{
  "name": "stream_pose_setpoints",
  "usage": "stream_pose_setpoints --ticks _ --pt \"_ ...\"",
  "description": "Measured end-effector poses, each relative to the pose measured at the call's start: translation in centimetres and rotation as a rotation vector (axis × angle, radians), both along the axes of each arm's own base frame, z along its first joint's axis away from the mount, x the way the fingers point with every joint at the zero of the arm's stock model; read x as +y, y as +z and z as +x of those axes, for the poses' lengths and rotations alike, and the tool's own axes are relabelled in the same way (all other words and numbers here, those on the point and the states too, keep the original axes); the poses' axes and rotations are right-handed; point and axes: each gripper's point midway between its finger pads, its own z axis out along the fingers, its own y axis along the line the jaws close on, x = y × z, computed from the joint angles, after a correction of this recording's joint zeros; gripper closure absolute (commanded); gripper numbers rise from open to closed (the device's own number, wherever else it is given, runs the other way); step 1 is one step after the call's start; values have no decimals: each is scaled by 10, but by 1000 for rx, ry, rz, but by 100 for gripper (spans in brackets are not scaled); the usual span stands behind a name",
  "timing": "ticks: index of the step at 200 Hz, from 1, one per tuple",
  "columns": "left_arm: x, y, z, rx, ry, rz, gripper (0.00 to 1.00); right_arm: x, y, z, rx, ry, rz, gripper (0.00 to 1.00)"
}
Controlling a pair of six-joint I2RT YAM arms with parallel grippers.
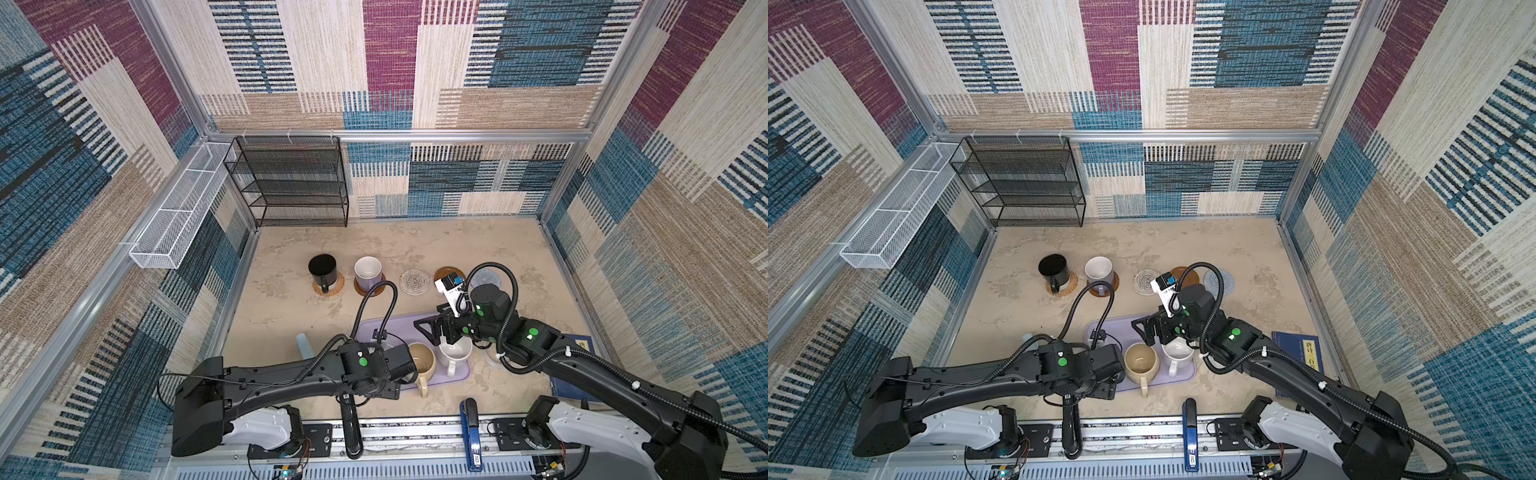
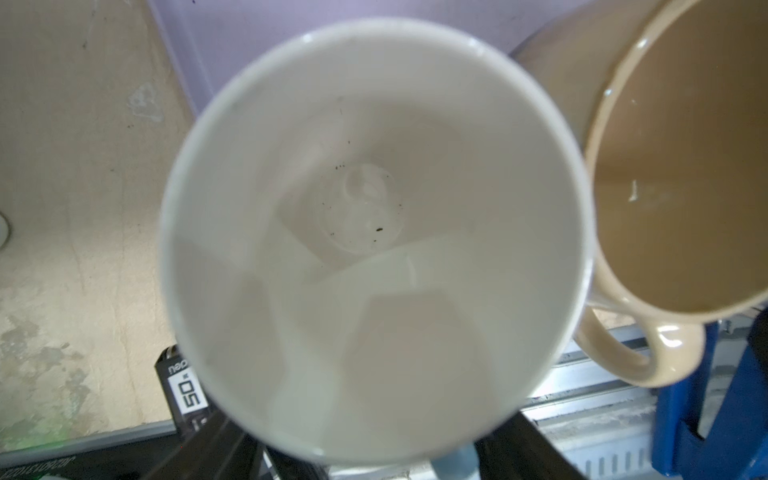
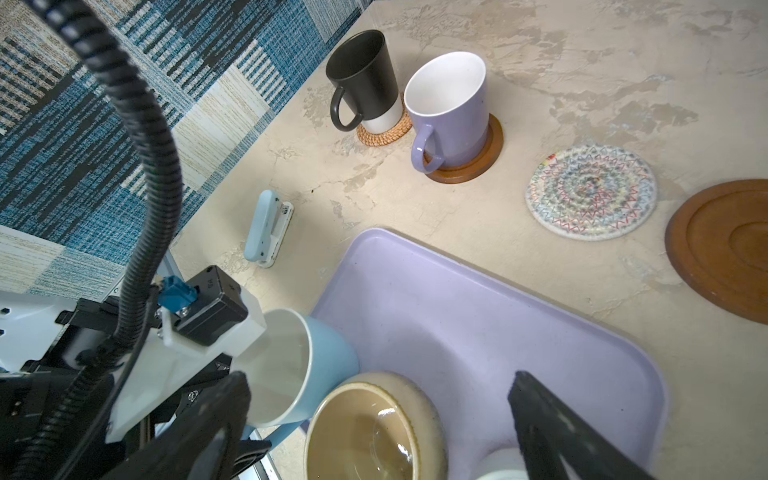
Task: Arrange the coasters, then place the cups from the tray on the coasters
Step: 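Lower the left gripper onto the light blue mug rim on the tray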
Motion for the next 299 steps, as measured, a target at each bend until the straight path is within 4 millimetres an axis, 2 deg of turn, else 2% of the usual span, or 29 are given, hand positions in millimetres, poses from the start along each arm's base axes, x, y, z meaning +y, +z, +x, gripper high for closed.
stream_pose_setpoints --ticks 44,105,119,151,189,262,299 --pt "6 -8 -2 -1 16 -4 53 2 -2 0 6 7 2 0" --pt "7 -11 1 -24 24 -7 66 3 -7 1 12 5 0 1" --pt "8 -13 2 -29 26 1 78 4 -8 1 16 10 1 0" --pt "9 -15 5 -42 28 12 82 5 -12 1 24 12 1 0" --pt "12 -13 6 -57 31 15 100 8 -20 0 46 23 -9 0" --pt "10 -3 7 -75 12 -23 100 10 -26 -3 65 37 3 1" --pt "9 2 8 -85 -7 -32 100 7 -28 2 69 0 -5 0"
